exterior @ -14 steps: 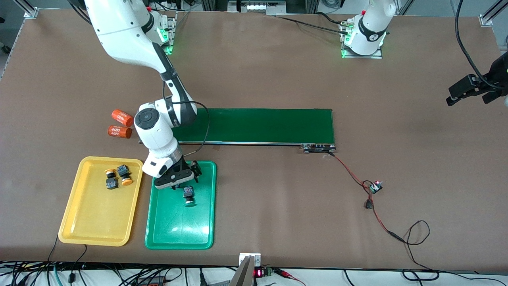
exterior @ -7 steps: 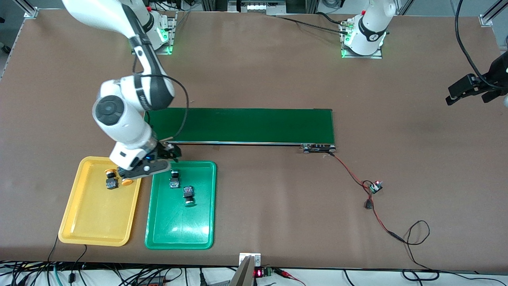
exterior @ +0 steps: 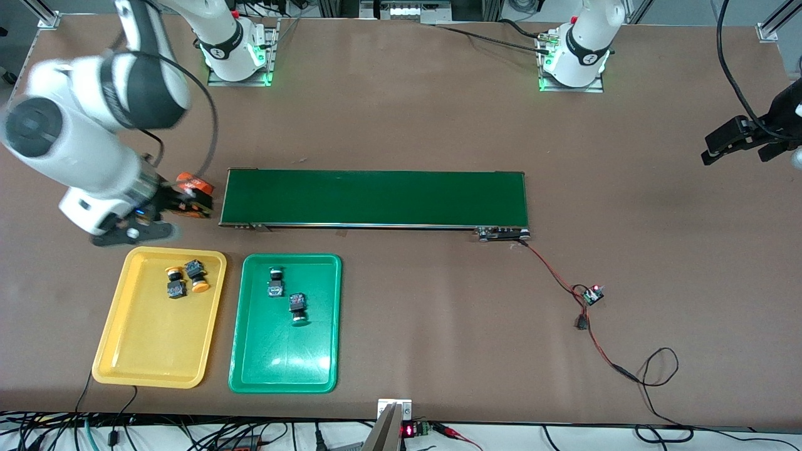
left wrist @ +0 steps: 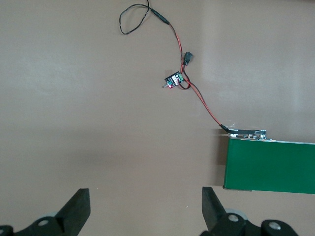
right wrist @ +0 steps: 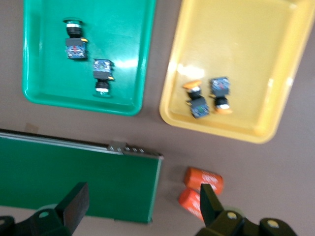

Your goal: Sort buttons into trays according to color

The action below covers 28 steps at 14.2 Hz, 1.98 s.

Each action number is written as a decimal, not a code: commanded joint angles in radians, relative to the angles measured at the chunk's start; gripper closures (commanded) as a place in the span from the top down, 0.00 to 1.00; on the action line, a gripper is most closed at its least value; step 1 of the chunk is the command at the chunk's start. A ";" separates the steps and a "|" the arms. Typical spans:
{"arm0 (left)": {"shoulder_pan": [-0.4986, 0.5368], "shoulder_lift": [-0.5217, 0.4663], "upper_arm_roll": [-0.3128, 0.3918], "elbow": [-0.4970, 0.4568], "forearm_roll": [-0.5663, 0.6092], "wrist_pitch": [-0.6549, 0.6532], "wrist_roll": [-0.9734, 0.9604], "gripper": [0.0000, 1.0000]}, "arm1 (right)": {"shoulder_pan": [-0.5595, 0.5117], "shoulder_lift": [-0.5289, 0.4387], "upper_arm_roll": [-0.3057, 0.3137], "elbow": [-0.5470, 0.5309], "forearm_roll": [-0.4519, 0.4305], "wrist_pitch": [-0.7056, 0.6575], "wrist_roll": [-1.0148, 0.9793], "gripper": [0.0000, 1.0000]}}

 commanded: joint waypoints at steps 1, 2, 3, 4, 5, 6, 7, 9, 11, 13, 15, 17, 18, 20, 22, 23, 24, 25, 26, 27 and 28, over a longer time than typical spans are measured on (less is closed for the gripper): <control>-0.002 -0.005 0.001 0.015 -0.009 -0.015 0.008 1.00 | -0.080 -0.097 0.025 -0.012 -0.017 -0.083 -0.008 1.00; -0.002 -0.005 0.001 0.015 -0.011 -0.015 0.008 1.00 | -0.106 -0.121 0.039 -0.012 -0.023 -0.109 -0.010 1.00; -0.002 -0.005 0.001 0.015 -0.011 -0.015 0.008 1.00 | -0.153 -0.148 0.074 -0.012 -0.029 -0.131 -0.025 1.00; -0.001 -0.005 0.003 0.015 -0.009 -0.015 0.010 1.00 | -0.231 -0.173 0.137 -0.012 -0.031 -0.142 -0.054 1.00; 0.002 -0.005 0.003 0.015 -0.009 -0.015 0.010 1.00 | -0.319 -0.196 0.206 -0.013 -0.031 -0.156 -0.080 1.00; 0.002 -0.005 0.003 0.015 -0.009 -0.015 0.010 1.00 | -0.362 -0.213 0.241 -0.013 -0.032 -0.169 -0.092 1.00; 0.001 -0.005 0.001 0.015 -0.009 -0.016 0.010 1.00 | -0.371 -0.230 0.248 -0.013 -0.034 -0.188 -0.094 1.00; -0.001 -0.005 0.000 0.015 -0.009 -0.016 0.010 1.00 | -0.401 -0.265 0.254 -0.013 -0.037 -0.218 -0.097 1.00; -0.001 -0.007 0.001 0.015 -0.009 -0.016 0.010 1.00 | -0.469 -0.286 0.314 -0.013 -0.037 -0.237 -0.117 1.00; -0.001 -0.007 0.001 0.015 -0.009 -0.016 0.010 1.00 | -0.468 -0.285 0.317 -0.013 -0.043 -0.255 -0.126 1.00; -0.001 -0.007 0.001 0.015 -0.009 -0.016 0.010 1.00 | -0.462 -0.276 0.320 -0.013 -0.045 -0.258 -0.123 1.00; -0.001 -0.005 0.001 0.015 -0.006 -0.016 0.010 1.00 | -0.456 -0.276 0.320 -0.012 -0.045 -0.262 -0.125 1.00; -0.001 -0.007 0.001 0.015 -0.008 -0.016 0.010 1.00 | -0.456 -0.280 0.320 -0.013 -0.045 -0.262 -0.126 1.00; -0.001 -0.007 0.001 0.015 -0.008 -0.018 0.010 1.00 | -0.459 -0.280 0.320 -0.013 -0.046 -0.262 -0.131 1.00; -0.001 -0.007 0.001 0.015 -0.008 -0.018 0.010 1.00 | -0.461 -0.280 0.320 -0.020 -0.046 -0.262 -0.140 1.00; -0.001 -0.007 0.001 0.015 -0.008 -0.018 0.010 1.00 | -0.459 -0.282 0.320 -0.023 -0.048 -0.262 -0.139 1.00; -0.001 -0.007 0.001 0.015 -0.008 -0.018 0.010 1.00 | -0.456 -0.282 0.320 -0.024 -0.049 -0.263 -0.125 1.00; -0.001 -0.007 0.001 0.015 -0.008 -0.018 0.010 1.00 | -0.457 -0.282 0.320 -0.024 -0.049 -0.271 -0.097 1.00; -0.001 -0.007 0.001 0.015 -0.008 -0.018 0.010 1.00 | -0.457 -0.282 0.320 -0.026 -0.049 -0.275 -0.068 1.00; -0.001 -0.007 0.001 0.015 -0.008 -0.018 0.010 1.00 | -0.457 -0.282 0.320 -0.024 -0.049 -0.275 -0.054 1.00; -0.001 -0.007 0.000 0.015 -0.008 -0.019 0.010 1.00 | -0.457 -0.280 0.320 -0.024 -0.049 -0.274 -0.054 1.00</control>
